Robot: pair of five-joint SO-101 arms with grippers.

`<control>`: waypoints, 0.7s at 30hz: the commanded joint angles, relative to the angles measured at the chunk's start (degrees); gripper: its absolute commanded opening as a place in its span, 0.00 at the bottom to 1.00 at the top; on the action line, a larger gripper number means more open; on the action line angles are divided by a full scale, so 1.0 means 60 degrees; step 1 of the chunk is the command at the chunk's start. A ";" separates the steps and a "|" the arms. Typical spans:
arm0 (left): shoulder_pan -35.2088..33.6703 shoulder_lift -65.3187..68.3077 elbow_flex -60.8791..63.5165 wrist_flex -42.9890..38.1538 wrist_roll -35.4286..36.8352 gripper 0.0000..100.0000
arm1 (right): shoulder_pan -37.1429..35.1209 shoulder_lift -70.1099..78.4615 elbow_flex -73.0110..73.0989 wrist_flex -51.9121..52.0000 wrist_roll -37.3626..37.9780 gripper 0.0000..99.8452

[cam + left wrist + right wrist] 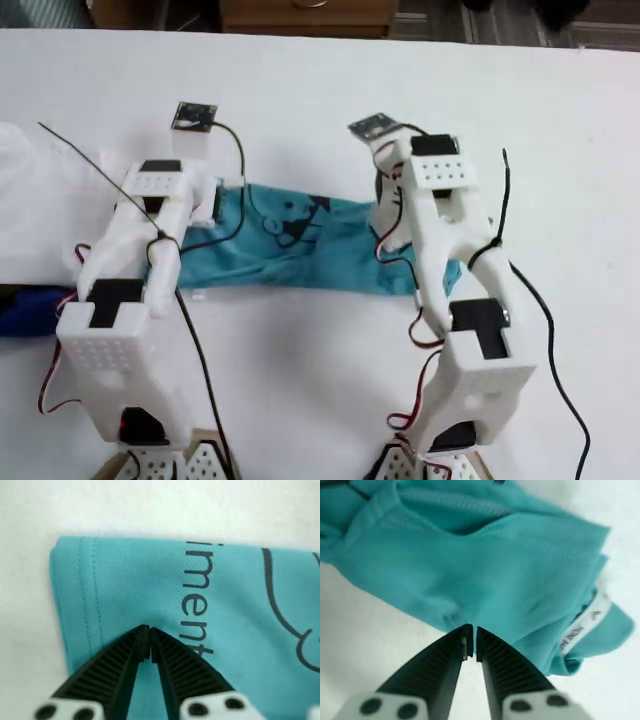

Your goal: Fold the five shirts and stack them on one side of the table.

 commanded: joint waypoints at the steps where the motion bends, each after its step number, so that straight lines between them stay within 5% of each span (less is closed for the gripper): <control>1: 0.0073 0.0015 -0.0300 -0.0220 0.0059 0.04 | 0.0110 -0.0579 0.1319 -0.0930 0.0322 0.02; 6: 0.0073 0.0015 -0.0300 -0.0220 0.0059 0.04 | 0.0740 -0.0681 0.3267 -0.2821 0.0366 0.02; 21: 0.0073 0.0015 -0.0300 -0.0220 0.0059 0.04 | 0.1150 -0.1912 0.3311 -0.1004 0.2256 0.02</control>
